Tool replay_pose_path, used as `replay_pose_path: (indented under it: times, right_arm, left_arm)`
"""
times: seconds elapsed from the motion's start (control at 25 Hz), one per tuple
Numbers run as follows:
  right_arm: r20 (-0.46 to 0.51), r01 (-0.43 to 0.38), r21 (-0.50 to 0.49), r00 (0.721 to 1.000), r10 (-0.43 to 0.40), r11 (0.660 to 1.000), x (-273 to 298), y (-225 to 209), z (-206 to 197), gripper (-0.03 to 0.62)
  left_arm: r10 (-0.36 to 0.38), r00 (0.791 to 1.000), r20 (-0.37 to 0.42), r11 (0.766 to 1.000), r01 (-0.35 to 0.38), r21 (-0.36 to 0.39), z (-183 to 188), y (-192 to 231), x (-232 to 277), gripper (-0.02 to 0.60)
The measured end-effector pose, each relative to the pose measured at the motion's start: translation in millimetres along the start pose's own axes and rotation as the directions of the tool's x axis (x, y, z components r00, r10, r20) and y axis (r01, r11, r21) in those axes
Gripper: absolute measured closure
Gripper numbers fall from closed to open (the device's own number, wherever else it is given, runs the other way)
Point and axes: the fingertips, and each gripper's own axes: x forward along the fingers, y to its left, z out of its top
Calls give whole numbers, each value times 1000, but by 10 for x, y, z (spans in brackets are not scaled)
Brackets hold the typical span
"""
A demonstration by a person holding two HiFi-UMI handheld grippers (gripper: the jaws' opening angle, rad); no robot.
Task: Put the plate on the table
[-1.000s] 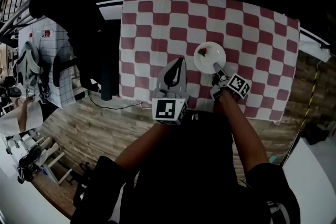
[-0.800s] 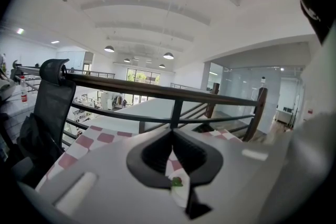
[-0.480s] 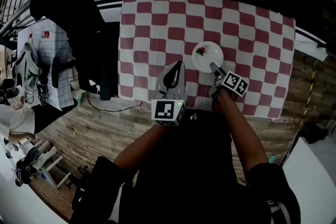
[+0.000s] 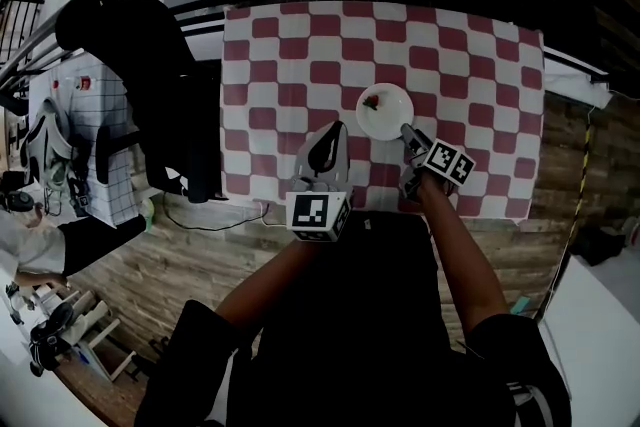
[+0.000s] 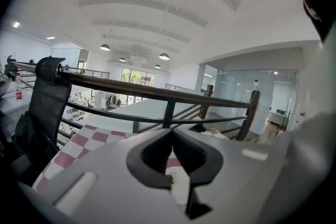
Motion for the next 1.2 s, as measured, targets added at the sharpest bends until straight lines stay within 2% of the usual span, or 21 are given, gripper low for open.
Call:
replay_pose_path:
  times: [0.16,0.32,0.56,0.92,1.2]
  right_arm:
    - [22,-101,-101,994,103,990,-135,331,109,367]
    - [47,-135,-220,988,149,966,-332,648,194,374]
    - [97,-202,-257,968,234,945,-686,1115,307,412]
    - [184,-155,-427,950,254,891,-1196,1597,355,592]
    - [255,-120,-546,919,300,830,-1603,2003,151,594]
  left_arm:
    - [-20,1000,7,1000,20,12,-4,-36,-44,572]
    - [-39,999,13,999,39,5,14,-86,-110,572]
    - [-62,997,49,998,61,25,83,-164,-235,572]
    - [-115,990,87,993,113,31,258,-363,-429,572]
    - [-132,984,116,991,127,47,330,-468,-641,572]
